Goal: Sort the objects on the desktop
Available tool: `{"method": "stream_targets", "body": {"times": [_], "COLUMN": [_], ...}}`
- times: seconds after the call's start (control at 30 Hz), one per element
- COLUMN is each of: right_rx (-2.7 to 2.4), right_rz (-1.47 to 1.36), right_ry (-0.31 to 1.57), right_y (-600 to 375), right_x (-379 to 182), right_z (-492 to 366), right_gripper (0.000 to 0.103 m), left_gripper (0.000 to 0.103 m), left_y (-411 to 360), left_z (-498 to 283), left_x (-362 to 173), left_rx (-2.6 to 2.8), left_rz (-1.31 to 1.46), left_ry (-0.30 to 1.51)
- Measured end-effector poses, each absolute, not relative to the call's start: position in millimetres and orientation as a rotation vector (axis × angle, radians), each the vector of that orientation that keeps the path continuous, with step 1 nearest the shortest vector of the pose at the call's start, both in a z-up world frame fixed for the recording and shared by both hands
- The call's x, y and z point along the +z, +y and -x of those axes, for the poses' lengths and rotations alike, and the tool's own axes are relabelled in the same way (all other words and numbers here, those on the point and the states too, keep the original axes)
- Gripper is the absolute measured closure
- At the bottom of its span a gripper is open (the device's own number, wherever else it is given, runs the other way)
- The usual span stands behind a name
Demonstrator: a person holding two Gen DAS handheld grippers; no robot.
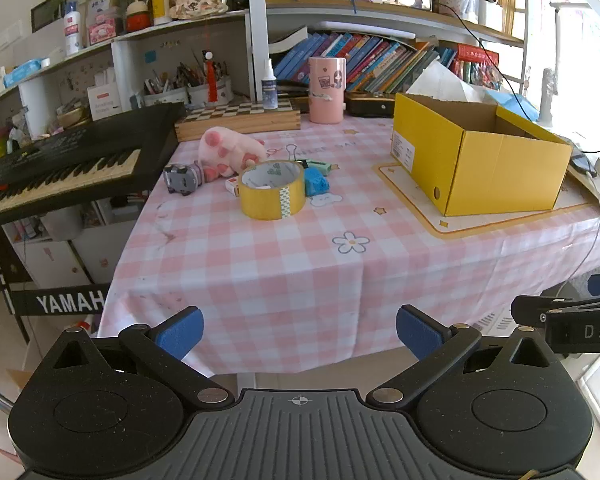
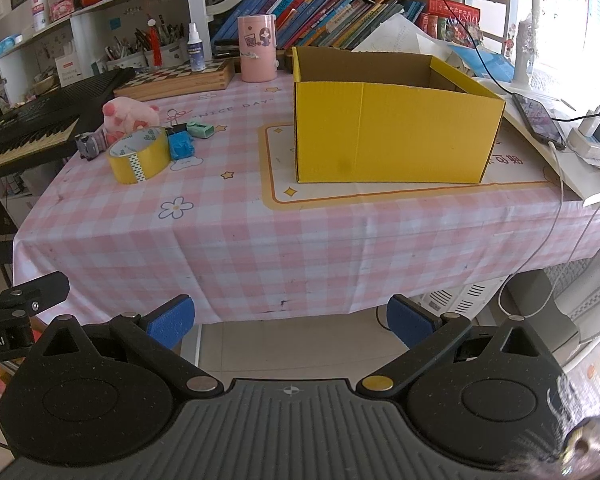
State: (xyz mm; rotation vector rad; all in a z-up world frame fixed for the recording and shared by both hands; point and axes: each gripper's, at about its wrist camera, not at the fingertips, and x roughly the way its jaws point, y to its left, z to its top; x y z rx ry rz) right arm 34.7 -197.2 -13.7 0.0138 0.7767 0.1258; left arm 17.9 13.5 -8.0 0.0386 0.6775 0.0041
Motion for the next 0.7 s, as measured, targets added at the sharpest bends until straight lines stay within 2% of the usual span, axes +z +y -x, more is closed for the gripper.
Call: {"method": "stream_targets", "body": {"times": [0.7], "right_rx": [0.129], "right_rz": [-0.022], "right_ry": [0.774], "right_y": [-197.7], "right_x": [-15.2], "right_z": [-32.0], "right_gripper": [0.000], "left_gripper": [0.000], "left_y": [10.1], "left_z": [-16.3], "left_x": [-10.5], "left_rx": [-0.001], "left_rz": [-0.044], "left_ry": [0.683]}}
